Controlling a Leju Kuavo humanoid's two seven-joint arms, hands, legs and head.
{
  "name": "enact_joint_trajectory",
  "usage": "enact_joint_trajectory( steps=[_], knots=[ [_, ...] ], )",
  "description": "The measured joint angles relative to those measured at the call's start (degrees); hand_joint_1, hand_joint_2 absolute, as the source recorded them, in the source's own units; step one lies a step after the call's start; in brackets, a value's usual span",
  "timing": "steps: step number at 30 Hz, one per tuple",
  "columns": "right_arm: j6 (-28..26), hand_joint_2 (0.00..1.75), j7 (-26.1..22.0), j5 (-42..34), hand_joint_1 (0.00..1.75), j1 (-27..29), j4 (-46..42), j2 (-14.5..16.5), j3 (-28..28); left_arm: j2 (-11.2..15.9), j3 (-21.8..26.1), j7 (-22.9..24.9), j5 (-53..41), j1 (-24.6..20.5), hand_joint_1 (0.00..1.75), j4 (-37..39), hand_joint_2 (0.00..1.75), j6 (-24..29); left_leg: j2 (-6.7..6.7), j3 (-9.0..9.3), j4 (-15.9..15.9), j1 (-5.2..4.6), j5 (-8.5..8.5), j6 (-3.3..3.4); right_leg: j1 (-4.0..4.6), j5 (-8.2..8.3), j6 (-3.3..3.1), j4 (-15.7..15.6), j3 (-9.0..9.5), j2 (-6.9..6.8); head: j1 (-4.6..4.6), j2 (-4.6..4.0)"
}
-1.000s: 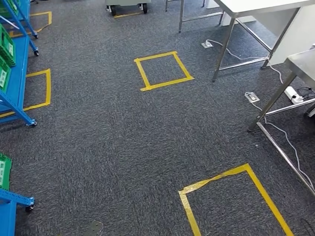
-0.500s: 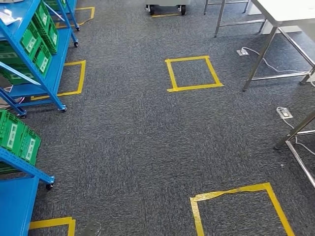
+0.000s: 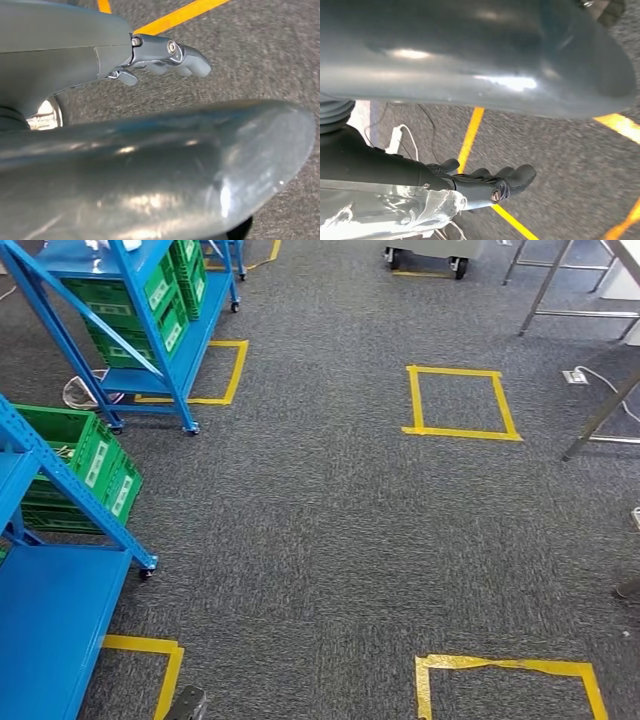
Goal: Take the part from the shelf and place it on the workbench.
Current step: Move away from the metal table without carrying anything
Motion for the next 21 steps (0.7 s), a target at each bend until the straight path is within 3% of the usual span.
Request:
enact_joint_trajectory(
  steps=[1, 3, 5, 6, 7, 8, 10, 12, 14, 16, 18, 20, 21],
  knots=[
    [-0.16, 0.0, -0.13, -0.02, 0.0, -0.05, 0.0, 0.03, 0.01, -0.11, 0.09, -0.24, 0.06, 0.02, 0.0, 0.0, 0.0, 0.1, -0.72, -0.02, -0.03, 0.02, 0.07, 0.41, -0.15, -1.14, 0.11, 1.62, -0.66, 1.46, 0.11, 0.0],
    [-0.49, 0.0, -0.25, -0.11, 0.0, 0.09, 0.0, 0.06, 0.02, -0.3, 0.23, -0.67, 0.42, -0.14, 0.0, 0.0, 0.0, 0.17, -2.24, -0.04, -0.05, -0.1, 0.11, 1.04, -0.15, -4.71, 0.07, 8.57, -3.86, 4.96, 0.38, 0.0],
    [-0.66, 0.0, -0.24, -0.1, 0.0, 0.34, 0.0, 0.06, 0.01, -0.39, 0.42, -0.63, 0.86, -0.3, 0.0, 0.0, 0.0, -0.5, -4.04, -0.02, -0.05, -0.48, 0.11, 1.39, 0.12, -6.89, -0.33, 15.77, -7.77, 6.12, 0.49, 0.0],
    [-0.69, 0.0, -0.23, -0.03, 0.0, 0.4, 0.0, 0.06, 0.0, -0.41, 0.56, -0.41, 0.97, -0.3, 0.0, 0.0, 0.0, -0.97, -4.98, 0.02, -0.05, -0.7, 0.12, 1.48, 0.32, -6.41, -0.71, 16.79, -8.71, 6.33, 0.51, 0.0],
    [-0.7, 0.0, -0.21, 0.06, 0.0, 0.4, 0.0, 0.06, 0.0, -0.42, 0.7, -0.14, 1.03, -0.26, 0.0, 0.0, 0.0, -1.36, -5.9, 0.06, -0.05, -0.88, 0.13, 1.52, 0.56, -4.83, -1.21, 15.45, -8.55, 6.59, 0.49, 0.0],
    [-0.71, 0.0, -0.19, 0.14, 0.0, 0.38, 0.0, 0.06, 0.01, -0.45, 0.83, 0.14, 1.03, -0.25, 0.0, 0.0, 0.0, -1.58, -6.81, 0.1, -0.05, -0.99, 0.16, 1.55, 0.83, -2.51, -1.77, 12.03, -7.34, 7.22, 0.48, 0.0],
    [-0.74, 0.0, -0.16, 0.2, 0.0, 0.35, 0.0, 0.04, 0.02, -0.63, 0.97, 0.48, 0.96, -0.25, 0.0, 0.0, 0.0, -1.72, -8.45, 0.06, -0.01, -1.07, 0.22, 1.54, 1.12, 0.98, -2.77, 4.31, -4.21, 10.12, 0.45, 0.0],
    [-0.8, 0.0, -0.12, 0.22, 0.0, 0.27, 0.0, 0.02, 0.02, -0.79, 1.03, 0.65, 0.77, -0.22, 0.0, 0.0, 0.0, -1.64, -9.76, -0.24, -0.02, -0.92, 0.41, 1.17, 1.18, 1.66, -2.98, 0.75, -2.49, 11.98, 0.44, 0.0],
    [-0.85, 0.0, -0.07, 0.24, 0.0, 0.12, 0.0, 0.02, -0.01, -0.83, 1.06, 0.71, 0.66, -0.02, 0.0, 0.0, 0.0, -1.51, -10.66, -0.54, -0.23, -0.73, 0.67, 0.49, 1.12, 1.8, -2.83, 0.05, -2.01, 11.06, 0.44, 0.0],
    [-0.86, 0.0, -0.07, 0.26, 0.0, 0.09, 0.0, 0.04, -0.05, -0.82, 1.09, 0.75, 0.67, 0.1, 0.0, 0.0, 0.0, -1.43, -8.23, -1.21, 0.84, -0.99, -0.47, -0.05, 0.92, 2.35, -3.03, -0.91, -1.63, 9.62, 0.28, 0.0],
    [-0.89, 0.0, -0.08, 0.28, 0.0, 0.27, 0.0, 0.05, -0.07, -0.8, 1.09, 0.76, 0.7, -0.1, 0.0, 0.0, 0.0, -1.36, -4.57, -3.66, 5.98, -1.28, -3.91, -0.5, 0.84, 2.62, -3.27, -1.5, -1.41, 7.84, 0.08, 0.0],
    [-0.89, 0.0, -0.08, 0.27, 0.0, 0.45, 0.0, 0.05, -0.07, -0.79, 1.1, 0.71, 0.74, -0.28, 0.0, 0.0, 0.0, -1.21, -3.46, -6.84, 12.8, -1.15, -6.85, -1.0, 0.83, 2.55, -3.36, -1.51, -1.44, 5.81, 0.03, 0.0],
    [-0.89, 0.0, -0.08, 0.25, 0.0, 0.45, 0.0, 0.05, -0.07, -0.78, 1.11, 0.67, 0.75, -0.25, 0.0, 0.0, 0.0, -1.12, -3.26, -7.5, 14.37, -1.05, -6.95, -1.23, 0.81, 2.49, -3.35, -1.51, -1.44, 4.85, 0.02, 0.0]
  ],
)
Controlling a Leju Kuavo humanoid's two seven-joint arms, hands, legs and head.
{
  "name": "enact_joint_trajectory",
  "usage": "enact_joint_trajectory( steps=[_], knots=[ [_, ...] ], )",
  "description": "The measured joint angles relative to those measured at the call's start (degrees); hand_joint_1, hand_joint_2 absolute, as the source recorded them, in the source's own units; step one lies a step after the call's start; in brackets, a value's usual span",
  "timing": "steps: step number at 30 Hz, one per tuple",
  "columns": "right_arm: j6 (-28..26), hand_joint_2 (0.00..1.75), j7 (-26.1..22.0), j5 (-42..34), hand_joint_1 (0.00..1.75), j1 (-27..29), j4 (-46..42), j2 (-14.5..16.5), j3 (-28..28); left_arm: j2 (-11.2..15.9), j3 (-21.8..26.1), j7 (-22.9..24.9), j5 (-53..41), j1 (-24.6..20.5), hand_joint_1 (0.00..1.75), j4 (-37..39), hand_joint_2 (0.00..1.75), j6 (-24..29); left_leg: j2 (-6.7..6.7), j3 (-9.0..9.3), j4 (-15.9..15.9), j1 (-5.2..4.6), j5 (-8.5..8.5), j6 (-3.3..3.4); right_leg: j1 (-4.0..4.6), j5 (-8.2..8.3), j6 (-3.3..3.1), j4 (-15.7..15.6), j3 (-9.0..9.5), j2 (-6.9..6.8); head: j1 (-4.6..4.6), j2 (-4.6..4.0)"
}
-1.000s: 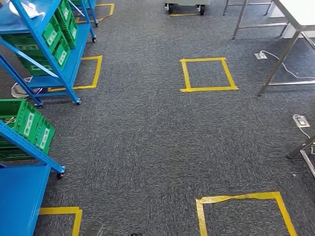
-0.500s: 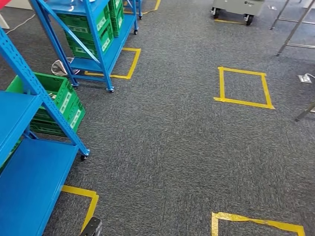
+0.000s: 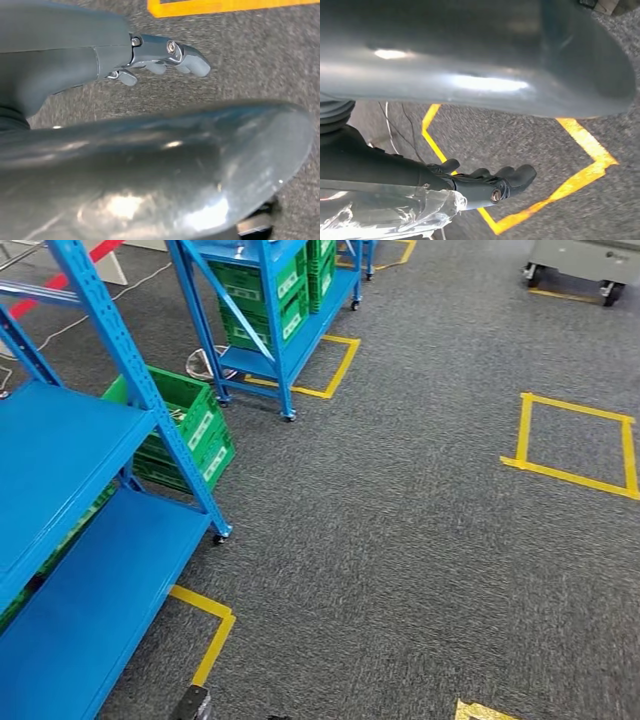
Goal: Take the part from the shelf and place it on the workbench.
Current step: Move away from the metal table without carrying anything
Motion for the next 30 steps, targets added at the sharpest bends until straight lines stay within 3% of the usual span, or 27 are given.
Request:
enact_joint_trajectory(
  steps=[1, 2, 4, 6, 8, 9, 11, 13, 14, 15, 16, 17, 18, 20, 21, 22, 23, 24, 26, 28, 30],
  knots=[
    [0.0, 0.0, -0.02, -0.02, 0.0, -0.05, 0.0, 0.01, 0.0, 0.03, 0.01, -0.04, 0.01, 0.07, 0.0, 0.0, 0.0, 0.11, 0.21, 0.42, -0.57, 0.12, 1.02, -0.2, -0.03, -0.07, 0.05, 0.02, 0.03, -0.85, 0.0, 0.0],
    [0.0, 0.0, -0.04, -0.03, 0.0, -0.11, 0.0, 0.01, 0.0, 0.06, 0.03, -0.08, 0.01, 0.12, 0.0, 0.0, 0.0, 0.24, 0.74, 1.92, -3.19, 0.21, 2.81, -0.34, -0.06, -0.16, 0.16, 0.04, 0.12, -1.59, -0.01, 0.0],
    [0.0, 0.0, -0.12, -0.04, 0.0, -0.18, 0.0, 0.01, 0.0, 0.1, 0.03, -0.1, 0.01, 0.02, 0.0, 0.0, 0.0, 0.47, 3.48, 6.18, -10.77, 0.2, 6.17, -0.43, 0.12, -0.51, 0.61, 0.32, 0.33, -2.91, -0.08, 0.0],
    [0.01, 0.0, -0.15, -0.04, 0.0, -0.18, 0.0, 0.01, 0.0, 0.08, 0.02, -0.1, -0.02, -0.2, 0.0, 0.0, 0.0, 0.79, 5.22, 8.4, -15.03, 0.04, 7.22, 0.3, 0.49, -0.88, 1.21, 0.68, 0.44, -4.15, 0.0, 0.01],
    [0.02, 0.0, -0.14, 0.02, 0.0, -0.27, 0.0, 0.01, 0.0, 0.06, 0.02, -0.1, -0.05, -0.14, 0.0, 0.0, 0.0, 1.08, 4.2, 8.34, -15.46, -0.09, 7.18, 1.38, 0.55, -1.08, 1.74, 0.75, 0.64, -5.43, 0.16, 0.01],
    [0.02, 0.0, -0.09, 0.08, 0.0, -0.34, 0.0, 0.01, 0.0, 0.06, 0.03, -0.1, -0.06, 0.01, 0.0, 0.0, 0.0, 1.21, 3.57, 8.3, -15.54, -0.05, 7.27, 1.73, 0.42, -1.42, 2.08, 0.97, 0.66, -5.18, 0.2, 0.0],
    [-0.01, 0.0, 0.27, 0.22, 0.0, -0.36, 0.0, 0.01, 0.0, 0.07, 0.03, -0.1, -0.09, 0.1, 0.0, 0.0, 0.0, 1.5, 2.23, 8.29, -15.7, 0.19, 7.55, 2.44, 0.06, -3.72, 2.67, 4.12, -0.54, -2.55, 0.44, 0.0],
    [-0.06, 0.0, 0.82, 0.27, 0.0, -0.16, 0.0, 0.01, 0.0, 0.05, 0.03, -0.13, -0.14, -0.04, 0.0, 0.0, 0.0, 1.9, 0.74, 8.19, -15.71, 0.3, 7.7, 2.82, -0.19, -7.55, 2.99, 11.74, -3.95, 0.52, 0.78, 0.0],
    [-0.08, 0.0, 1.01, 0.26, 0.0, -0.04, 0.0, 0.01, 0.0, 0.03, 0.03, -0.29, -0.18, -0.07, 0.0, 0.0, 0.0, 2.14, -0.06, 8.15, -15.7, 0.29, 7.75, 2.89, -0.23, -8.89, 3.05, 15.43, -5.72, 1.1, 0.84, 0.0],
    [-0.11, 0.0, 1.07, 0.21, 0.0, 0.04, 0.0, 0.01, 0.0, 0.02, 0.03, -0.57, -0.19, -0.04, 0.0, 0.0, 0.0, 2.36, -0.89, 8.13, -15.69, 0.29, 7.79, 2.9, -0.24, -9.17, 3.05, 17.44, -6.8, 1.33, 0.85, 0.0],
    [-0.14, 0.0, 1.02, 0.16, 0.0, 0.07, 0.0, 0.01, 0.0, 0.02, 0.03, -0.89, -0.19, 0.02, 0.0, 0.0, 0.0, 2.48, -1.71, 8.14, -15.67, 0.31, 7.83, 2.86, -0.27, -8.34, 3.01, 17.27, -6.87, 1.43, 0.85, 0.0],
    [-0.18, 0.0, 0.93, 0.15, 0.0, 0.06, 0.0, 0.01, 0.0, 0.0, 0.03, -1.18, -0.18, 0.07, 0.0, 0.0, 0.0, 2.47, -2.58, 8.17, -15.65, 0.36, 7.88, 2.77, -0.36, -6.51, 2.94, 14.8, -5.83, 1.69, 0.86, 0.0],
    [-0.2, 0.0, 0.85, 0.2, 0.0, 0.04, 0.0, 0.01, 0.0, -0.02, 0.03, -1.31, -0.16, 0.07, 0.0, 0.0, 0.0, 2.29, -3.45, 8.19, -15.61, 0.43, 7.93, 2.61, -0.57, -4.31, 2.94, 10.85, -4.01, 2.65, 0.87, 0.0],
    [-0.2, 0.0, 0.78, 0.39, 0.0, 0.02, 0.02, 0.02, 0.01, -0.02, 0.03, -1.21, -0.15, -0.04, 0.0, 0.0, 0.0, 1.88, -4.98, 7.96, -15.37, 0.43, 8.04, 2.01, -1.12, -1.76, 2.97, 3.83, -0.77, 5.85, 0.84, 0.0],
    [-0.2, 0.0, 0.81, 0.5, 0.0, -0.02, 0.03, 0.03, 0.02, -0.01, 0.03, -1.13, -0.15, -0.07, 0.0, 0.0, 0.0, 1.77, -5.61, 7.72, -15.33, 0.47, 8.17, 1.62, -1.25, -1.52, 2.89, 2.22, -0.03, 7.03, 0.85, 0.0],
    [-0.2, 0.0, 0.87, 0.58, 0.0, -0.06, 0.04, 0.03, 0.01, 0.01, 0.03, -1.04, -0.16, -0.04, 0.0, 0.0, 0.0, 1.71, -6.22, 7.44, -15.37, 0.55, 8.38, 1.16, -1.2, -1.7, 2.64, 1.86, 0.12, 7.38, 0.84, 0.0],
    [-0.19, 0.0, 0.92, 0.69, 0.0, -0.1, 0.04, 0.03, 0.0, 0.02, 0.03, -1.0, -0.16, 0.07, 0.0, 0.0, 0.0, 1.64, -6.85, 7.2, -15.49, 0.73, 8.64, 0.75, -1.11, -1.57, 2.28, 1.85, 0.11, 6.78, 0.81, 0.0],
    [-0.18, 0.0, 0.97, 0.79, 0.0, -0.14, 0.04, 0.04, -0.01, 0.03, 0.02, -1.01, -0.18, 0.2, 0.0, 0.0, 0.0, 1.62, -6.75, 6.98, -15.51, 0.8, 8.68, 0.38, -1.05, -1.41, 1.86, 1.8, 0.14, 6.08, 0.85, 0.0],
    [-0.17, 0.0, 0.94, 0.9, 0.0, -0.1, 0.04, 0.06, -0.03, 0.02, 0.01, -1.12, -0.4, 0.27, 0.0, 0.0, 0.0, 1.8, -4.17, 5.77, -13.3, 0.58, 7.02, -0.11, -1.02, -1.07, 1.08, 1.52, 0.14, 4.5, 0.44, 0.0],
    [-0.17, 0.0, 0.89, 0.96, 0.0, 0.09, 0.04, 0.07, -0.05, 0.0, -0.04, -1.26, -0.88, 0.03, 0.0, 0.0, 0.0, 2.28, -0.87, 2.72, -6.64, 0.33, 3.13, -0.31, -0.74, -0.97, 0.58, 1.4, 0.05, 2.63, -0.01, 0.0],
    [-0.15, 0.0, 0.91, 1.13, 0.0, 0.26, 0.04, 0.06, -0.07, -0.01, -0.1, -0.99, -1.27, -0.09, 0.0, 0.0, 0.0, 2.66, -0.01, 0.01, -0.27, 0.33, 0.62, -0.29, -0.43, -1.0, 0.38, 1.41, -0.07, 0.61, -0.07, 0.0]
  ],
)
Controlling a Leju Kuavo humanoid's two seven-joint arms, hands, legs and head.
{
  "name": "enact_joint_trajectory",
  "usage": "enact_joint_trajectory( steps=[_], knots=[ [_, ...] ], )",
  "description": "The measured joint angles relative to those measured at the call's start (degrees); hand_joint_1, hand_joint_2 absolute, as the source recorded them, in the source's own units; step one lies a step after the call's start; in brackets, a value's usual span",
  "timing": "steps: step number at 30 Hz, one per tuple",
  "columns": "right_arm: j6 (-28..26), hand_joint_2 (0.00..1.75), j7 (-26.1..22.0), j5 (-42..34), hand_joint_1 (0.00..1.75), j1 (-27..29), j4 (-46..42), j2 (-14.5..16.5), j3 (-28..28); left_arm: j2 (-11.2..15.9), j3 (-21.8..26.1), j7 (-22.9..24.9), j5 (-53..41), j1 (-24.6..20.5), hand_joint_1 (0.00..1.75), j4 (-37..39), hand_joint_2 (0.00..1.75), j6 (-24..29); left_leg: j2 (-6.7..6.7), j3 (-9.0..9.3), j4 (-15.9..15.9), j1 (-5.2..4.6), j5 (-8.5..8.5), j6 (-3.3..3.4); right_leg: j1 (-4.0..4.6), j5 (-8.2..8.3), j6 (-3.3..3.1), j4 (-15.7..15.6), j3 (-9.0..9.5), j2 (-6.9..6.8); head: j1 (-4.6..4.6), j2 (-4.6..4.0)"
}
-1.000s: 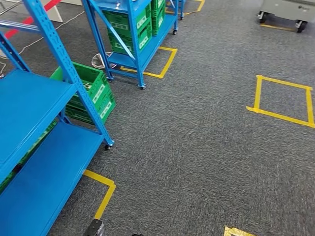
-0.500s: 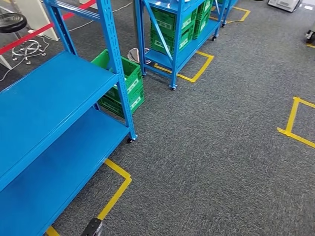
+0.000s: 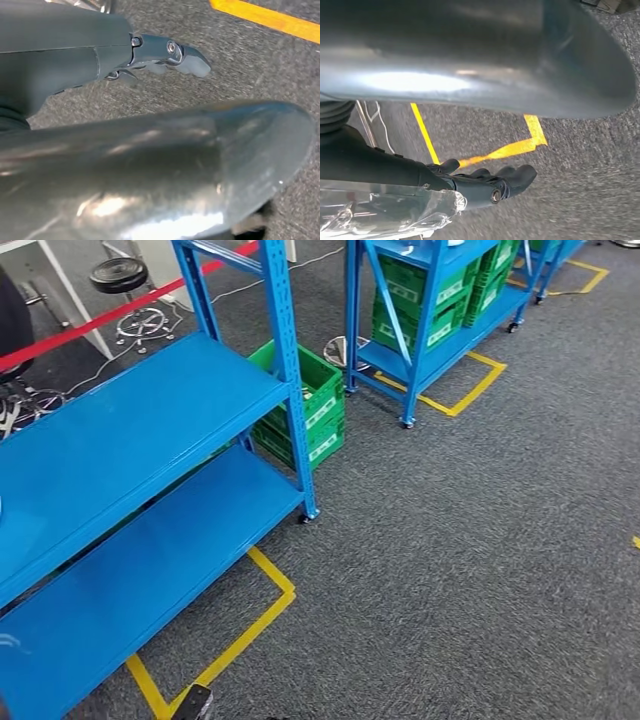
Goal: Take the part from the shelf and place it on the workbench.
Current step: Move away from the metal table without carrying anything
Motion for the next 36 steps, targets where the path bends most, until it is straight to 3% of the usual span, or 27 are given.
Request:
enact_joint_trajectory(
  steps=[1, 2, 3, 5, 7, 9, 11, 13, 15, 16, 17, 18, 20, 22, 24, 26, 28, 29, 31, 32, 33, 35, 36],
  knots=[
    [0.03, 0.0, 0.03, 0.13, 0.0, -0.01, 0.0, -0.01, 0.0, 0.0, -0.01, 0.3, -0.1, 0.06, 0.0, 0.0, 0.0, 0.03, 0.09, -0.07, 0.69, -0.02, 0.26, 0.1, 0.11, -0.02, -0.03, 0.0, -0.02, -0.89, 0.0, 0.0],
    [0.07, 0.0, 0.07, 0.24, 0.0, -0.08, 0.0, -0.01, 0.01, 0.0, -0.02, 0.64, -0.11, 0.13, 0.0, 0.0, 0.0, -0.03, 0.24, 0.94, -0.75, -0.07, 1.49, 0.27, 0.19, -0.03, -0.04, 0.0, 0.0, -1.67, -0.01, 0.0],
    [0.1, 0.0, 0.09, 0.35, 0.0, -0.18, 0.0, -0.01, 0.03, 0.01, -0.02, 0.91, -0.13, 0.16, 0.0, 0.0, 0.0, -0.13, 0.8, 2.88, -3.93, -0.21, 3.27, 0.54, 0.26, -0.05, -0.03, 0.0, 0.06, -2.38, -0.02, 0.0],
    [0.16, 0.0, 0.25, 0.57, 0.0, -0.33, 0.0, -0.01, 0.08, 0.02, -0.03, 1.29, -0.34, -0.03, 0.0, 0.0, 0.0, -0.2, 3.56, 7.15, -11.39, -0.81, 5.89, 1.31, 0.56, -0.21, 0.17, 0.14, 0.15, -3.68, -0.07, 0.0],
    [0.27, 0.0, 0.52, 0.84, 0.0, -0.41, 0.0, -0.01, 0.12, 0.05, -0.05, 1.89, -0.62, -0.31, 0.0, 0.0, 0.0, -0.16, 5.15, 8.87, -15.02, -1.3, 6.36, 2.07, 0.9, -0.37, 0.55, 0.31, 0.11, -5.01, -0.09, 0.0],
    [0.38, 0.0, 0.69, 0.99, 0.0, -0.52, 0.0, 0.0, 0.18, 0.09, -0.07, 2.51, -0.73, -0.15, 0.0, 0.0, 0.0, -0.07, 3.88, 8.69, -15.42, -1.22, 6.48, 2.66, 0.95, -0.56, 1.05, 0.38, 0.13, -6.1, -0.07, 0.0],
    [0.45, 0.0, 0.7, 1.13, 0.0, -0.6, 0.0, 0.01, 0.21, 0.1, -0.07, 2.88, -0.76, 0.11, 0.0, 0.0, 0.0, 0.03, 2.57, 8.69, -15.67, -0.86, 6.82, 3.19, 0.76, -1.99, 1.75, 2.15, -0.46, -4.07, 0.13, 0.0],
    [0.52, 0.0, 0.7, 1.21, 0.0, -0.5, 0.0, 0.01, 0.22, 0.06, -0.09, 3.07, -0.77, -0.01, 0.0, 0.0, 0.0, 0.08, 1.24, 8.56, -15.75, -0.59, 7.07, 3.59, 0.47, -5.45, 2.33, 8.53, -3.22, -0.58, 0.45, 0.0],
    [0.61, 0.0, 0.71, 1.24, 0.0, -0.32, 0.01, -0.01, 0.22, 0.02, -0.1, 3.17, -0.77, -0.06, 0.0, 0.0, 0.0, 0.08, -0.35, 8.39, -15.74, -0.53, 7.23, 3.74, 0.27, -8.11, 2.64, 15.6, -6.55, 0.65, 0.58, 0.0],
    [0.64, 0.0, 0.71, 1.25, 0.0, -0.27, 0.01, -0.01, 0.22, 0.03, -0.1, 3.21, -0.77, 0.01, 0.0, 0.0, 0.0, 0.07, -1.15, 8.37, -15.71, -0.5, 7.29, 3.69, 0.19, -7.96, 2.74, 16.72, -7.16, 0.77, 0.61, 0.0],
    [0.67, 0.0, 0.71, 1.26, 0.0, -0.27, 0.01, -0.01, 0.22, 0.04, -0.1, 3.25, -0.77, 0.07, 0.0, 0.0, 0.0, 0.06, -1.96, 8.37, -15.68, -0.43, 7.35, 3.58, 0.08, -6.69, 2.81, 15.5, -6.65, 0.89, 0.6, 0.0],
    [0.67, 0.0, 0.71, 1.27, 0.0, -0.29, 0.01, -0.01, 0.22, 0.04, -0.1, 3.29, -0.77, 0.08, 0.0, 0.0, 0.0, 0.01, -2.8, 8.37, -15.6, -0.3, 7.4, 3.38, -0.14, -4.63, 2.94, 12.22, -5.13, 1.4, 0.61, 0.0],
    [0.69, 0.0, 0.71, 1.31, 0.0, -0.32, 0.04, 0.04, 0.22, 0.13, -0.11, 3.3, -0.77, -0.02, 0.0, 0.0, 0.0, -0.27, -4.45, 8.09, -15.14, -0.13, 7.4, 2.7, -0.83, -1.68, 3.21, 4.7, -1.54, 4.52, 0.66, 0.0],
    [0.71, 0.0, 0.74, 1.32, 0.0, -0.38, 0.11, 0.11, 0.22, 0.3, -0.11, 3.32, -0.76, -0.07, 0.0, 0.0, 0.87, -0.58, -5.77, 7.48, -14.8, -0.05, 7.6, 1.87, -1.15, -1.2, 2.76, 1.43, 0.03, 6.78, 0.64, 0.0],
    [0.72, 0.0, 0.85, 1.3, 0.0, -0.43, 0.15, 0.15, 0.21, 0.42, -0.11, 3.38, -0.7, 0.11, 0.0, 0.0, 1.75, -0.61, -6.86, 6.94, -14.94, 0.17, 8.07, 1.11, -0.96, -1.03, 1.72, 1.43, 0.0, 5.86, 0.57, 0.0],
    [0.74, 0.0, 0.93, 1.17, 0.0, -0.42, 0.15, 0.14, 0.2, 0.4, -0.11, 3.47, -0.55, 0.26, 0.0, 0.0, 1.75, -0.29, -5.07, 6.03, -13.65, 0.08, 7.21, 0.54, -0.88, -0.69, 0.89, 1.35, -0.07, 4.38, 0.27, 0.0],
    [0.8, 0.0, 0.93, 0.94, 0.0, -0.33, 0.15, 0.13, 0.19, 0.32, -0.11, 3.49, -0.25, 0.06, 0.0, 0.0, 1.75, 0.04, -1.52, 3.37, -8.15, -0.18, 3.89, 0.26, -0.66, -0.54, 0.29, 1.24, -0.2, 2.58, -0.19, 0.0],
    [0.84, 0.0, 0.9, 0.83, 0.0, -0.24, 0.15, 0.13, 0.18, 0.29, -0.11, 3.48, -0.01, -0.08, 0.0, 0.0, 1.75, 0.11, -0.51, 1.53, -4.29, -0.2, 1.99, 0.2, -0.5, -0.53, 0.11, 1.23, -0.31, 1.61, -0.34, 0.0],
    [0.88, 0.0, 0.81, 0.67, 0.0, -0.13, 0.15, 0.13, 0.16, 0.21, -0.1, 3.47, 0.34, -0.09, 0.0, 0.0, 1.75, 0.16, 0.07, -0.69, 0.77, -0.2, 0.39, 0.29, -0.23, -0.56, -0.03, 1.24, -0.47, -0.31, -0.36, 0.0],
    [0.91, 0.0, 0.78, 0.58, 0.0, -0.16, 0.15, 0.13, 0.15, 0.18, -0.09, 3.47, 0.44, 0.01, 0.0, 0.0, 1.75, 0.2, 0.16, -0.34, 0.51, -0.22, 1.12, 0.46, -0.14, -0.57, -0.03, 1.24, -0.49, -1.17, -0.36, 0.0],
    [0.94, 0.0, 0.75, 0.48, 0.0, -0.23, 0.15, 0.13, 0.15, 0.16, -0.08, 3.47, 0.44, 0.09, 0.0, 0.0, 1.75, 0.26, 0.47, 1.07, -1.75, -0.31, 2.63, 0.73, -0.04, -0.57, -0.03, 1.24, -0.47, -1.95, -0.36, 0.0],
    [1.07, 0.0, 0.75, 0.22, 0.0, -0.36, 0.15, 0.13, 0.15, 0.16, -0.08, 3.54, 0.41, 0.02, 0.0, 0.0, 1.75, 0.44, 3.11, 5.37, -9.07, -0.86, 5.63, 1.52, 0.25, -0.69, 0.1, 1.32, -0.36, -3.29, -0.37, 0.0],
    [1.14, 0.0, 0.75, 0.09, 0.0, -0.38, 0.15, 0.13, 0.15, 0.16, -0.08, 3.61, 0.39, -0.14, 0.0, 0.0, 1.75, 0.51, 4.49, 6.96, -11.98, -1.18, 6.29, 1.91, 0.45, -0.78, 0.27, 1.37, -0.35, -3.94, -0.4, 0.0]
  ],
)
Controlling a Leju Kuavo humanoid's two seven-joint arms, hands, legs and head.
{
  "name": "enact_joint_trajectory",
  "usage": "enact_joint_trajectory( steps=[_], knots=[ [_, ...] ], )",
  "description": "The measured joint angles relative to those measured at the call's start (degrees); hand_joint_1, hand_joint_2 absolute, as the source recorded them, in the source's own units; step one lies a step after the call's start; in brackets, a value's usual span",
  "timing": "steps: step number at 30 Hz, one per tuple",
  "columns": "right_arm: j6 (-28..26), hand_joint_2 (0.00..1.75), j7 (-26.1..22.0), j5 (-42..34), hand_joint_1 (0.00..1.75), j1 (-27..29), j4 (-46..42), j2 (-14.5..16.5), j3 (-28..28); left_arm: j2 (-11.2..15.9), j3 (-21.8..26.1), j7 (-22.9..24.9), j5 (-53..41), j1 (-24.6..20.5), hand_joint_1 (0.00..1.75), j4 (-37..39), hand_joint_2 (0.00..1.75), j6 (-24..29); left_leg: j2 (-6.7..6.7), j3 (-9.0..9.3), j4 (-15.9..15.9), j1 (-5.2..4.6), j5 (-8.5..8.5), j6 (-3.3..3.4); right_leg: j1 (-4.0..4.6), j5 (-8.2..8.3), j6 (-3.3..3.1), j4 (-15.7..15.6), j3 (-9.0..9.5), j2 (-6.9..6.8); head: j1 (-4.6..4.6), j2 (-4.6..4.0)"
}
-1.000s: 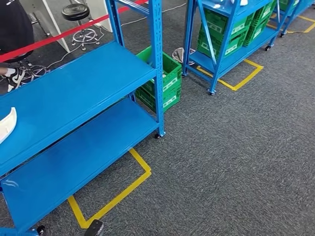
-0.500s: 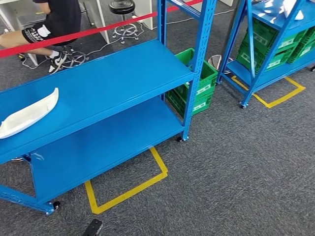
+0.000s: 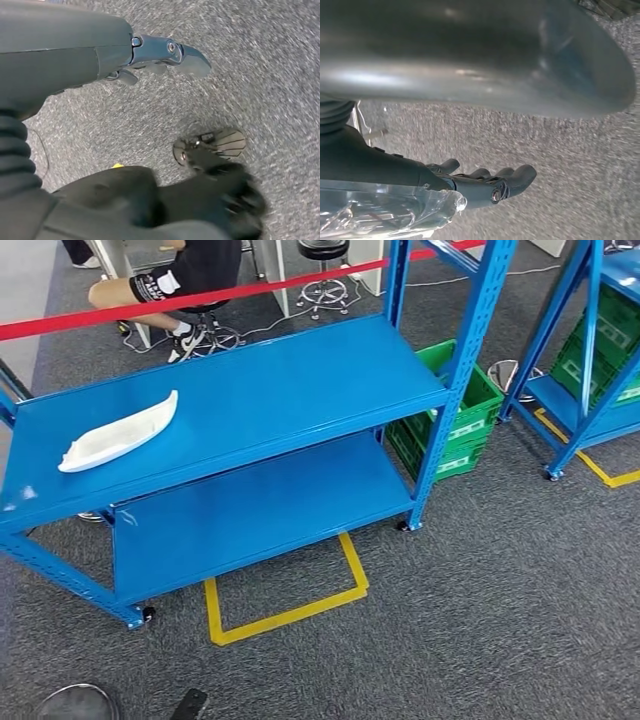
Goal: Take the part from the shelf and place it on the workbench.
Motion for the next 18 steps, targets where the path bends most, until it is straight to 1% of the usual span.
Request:
enact_joint_trajectory(
  steps=[1, 2, 3, 4, 5, 6, 7, 8, 9, 10, 11, 12, 13, 14, 15, 16, 18],
  knots=[
    [0.08, 0.0, 0.0, -0.1, 0.0, -0.01, 0.0, 0.0, 0.0, -0.01, -0.01, 0.09, -0.03, -0.14, 0.0, 0.0, 1.75, 0.07, 0.94, 0.87, -1.8, -0.26, 0.16, 0.32, 0.17, -0.09, 0.2, 0.0, 0.02, -0.66, 0.0, 0.0],
    [0.14, 0.0, 0.0, -0.17, 0.0, -0.03, 0.0, 0.0, 0.0, -0.01, -0.01, 0.19, -0.05, -0.18, 0.0, 0.0, 1.75, 0.13, 0.92, 1.04, -2.57, -0.43, 0.03, 0.53, 0.31, -0.16, 0.43, -0.05, 0.09, -1.39, 0.0, 0.0],
    [0.19, 0.0, 0.0, -0.21, 0.0, -0.08, -0.01, 0.01, -0.01, -0.01, -0.01, 0.28, -0.05, -0.11, 0.0, 0.0, 1.75, 0.18, 0.17, 0.99, -2.76, -0.37, 0.09, 0.77, 0.32, -0.19, 0.66, -0.19, 0.26, -2.04, -0.03, 0.0],
    [0.22, 0.0, -0.01, -0.22, 0.0, -0.15, -0.01, 0.01, -0.01, -0.01, 0.01, 0.37, -0.05, 0.07, 0.0, 0.0, 1.75, 0.22, -0.56, 1.04, -3.0, -0.23, 0.28, 1.0, 0.26, -0.38, 0.97, -0.12, 0.38, -1.83, 0.02, 0.0],
    [0.25, 0.0, -0.04, -0.25, 0.0, -0.2, -0.01, 0.01, -0.01, -0.01, 0.02, 0.43, -0.04, 0.2, 0.0, 0.0, 1.75, 0.23, -1.25, 1.11, -3.2, -0.05, 0.48, 1.27, 0.18, -0.98, 1.28, 0.56, 0.23, -0.71, 0.09, 0.0],
    [0.31, 0.0, -0.07, -0.3, 0.0, -0.19, -0.01, 0.01, -0.01, -0.02, 0.04, 0.46, -0.02, 0.21, 0.0, 0.0, 1.75, 0.23, -1.94, 1.2, -3.39, 0.17, 0.7, 1.54, 0.07, -2.17, 1.59, 2.35, -0.46, 0.96, 0.25, 0.0],
    [0.46, 0.0, -0.09, -0.46, 0.0, -0.13, 0.0, 0.0, -0.01, -0.06, 0.04, 0.48, 0.01, 0.16, 0.0, 0.0, 1.75, 0.23, -2.64, 1.18, -3.45, 0.32, 0.85, 1.74, -0.05, -3.8, 1.84, 5.25, -1.75, 2.82, 0.44, 0.0],
    [0.73, 0.0, -0.09, -0.79, 0.0, -0.02, 0.0, 0.0, -0.04, -0.09, 0.04, 0.48, 0.05, 0.06, 0.0, 0.0, 1.75, 0.23, -3.38, 1.09, -3.45, 0.38, 0.93, 1.9, -0.13, -5.59, 2.0, 8.96, -3.47, 4.05, 0.61, 0.0],
    [1.19, 0.0, -0.03, -1.42, 0.0, 0.07, 0.0, 0.0, -0.15, -0.13, 0.04, 0.48, 0.13, 0.04, 0.0, 0.0, 1.75, 0.22, -4.08, 1.02, -3.44, 0.39, 0.98, 1.99, -0.18, -6.91, 2.14, 12.41, -5.17, 4.55, 0.74, 0.0],
    [1.88, 0.0, 0.12, -2.33, 0.0, 0.1, 0.0, 0.0, -0.4, -0.14, 0.05, 0.48, 0.31, 0.12, 0.0, 0.0, 1.75, 0.14, -4.68, 1.0, -3.42, 0.4, 1.01, 2.02, -0.2, -7.29, 2.24, 14.47, -6.31, 4.71, 0.78, 0.0],
    [2.89, 0.0, 0.43, -3.55, 0.0, 0.05, 0.0, -0.03, -0.85, -0.13, 0.08, 0.48, 0.62, 0.23, 0.0, 0.0, 1.75, -0.07, -5.15, 1.02, -3.39, 0.44, 1.02, 1.99, -0.25, -6.61, 2.33, 14.6, -6.61, 4.75, 0.81, 0.0],
    [4.25, 0.0, 0.72, -4.92, 0.0, -0.06, 0.0, -0.13, -1.48, -0.13, 0.14, 0.44, 0.99, 0.33, 0.0, 0.0, 1.75, -0.4, -5.53, 1.06, -3.34, 0.5, 1.01, 1.92, -0.34, -4.9, 2.42, 12.5, -5.82, 4.76, 0.81, 0.0],
    [6.08, 0.0, 0.65, -6.23, 0.0, -0.16, 0.0, -0.29, -2.33, -0.14, 0.2, 0.19, 1.41, 0.39, 0.0, 0.0, 1.75, -0.96, -5.88, 1.1, -3.22, 0.58, 0.95, 1.72, -0.52, -2.74, 2.56, 8.87, -4.24, 4.83, 0.81, 0.0],
    [8.23, 0.0, 0.17, -7.27, 0.0, -0.23, 0.01, -0.46, -3.17, -0.12, 0.27, -0.16, 1.73, 0.39, 0.0, 0.0, 1.75, -1.58, -6.14, 1.07, -3.02, 0.55, 0.84, 1.4, -0.68, -1.17, 2.73, 5.25, -2.64, 5.12, 0.84, 0.0],
    [10.2, 0.0, -0.75, -7.9, 0.0, -0.26, 0.01, -0.62, -3.91, -0.11, 0.32, -0.58, 1.93, 0.39, 0.0, 0.0, 1.75, -2.18, -6.35, 0.95, -2.75, 0.5, 0.73, 1.04, -0.82, -0.09, 2.59, 2.42, -1.33, 5.45, 0.87, 0.0],
    [11.86, 0.0, -1.79, -8.17, 0.0, -0.25, 0.02, -0.72, -4.47, -0.08, 0.34, -1.06, 1.99, 0.4, 0.0, 0.0, 1.75, -2.81, -6.49, 0.79, -2.59, 0.42, 0.69, 0.66, -0.88, 0.34, 2.32, 0.82, -0.66, 5.76, 0.82, 0.0],
    [13.52, 0.0, -3.04, -8.07, 0.0, -0.21, 0.03, -0.76, -4.91, 0.01, 0.35, -1.57, 1.78, 0.42, 0.0, 0.0, 1.75, -3.59, -6.56, 0.55, -2.47, 0.32, 0.72, 0.34, -0.9, 0.44, 1.66, 0.34, -0.61, 6.06, 0.71, 0.0]
  ],
)
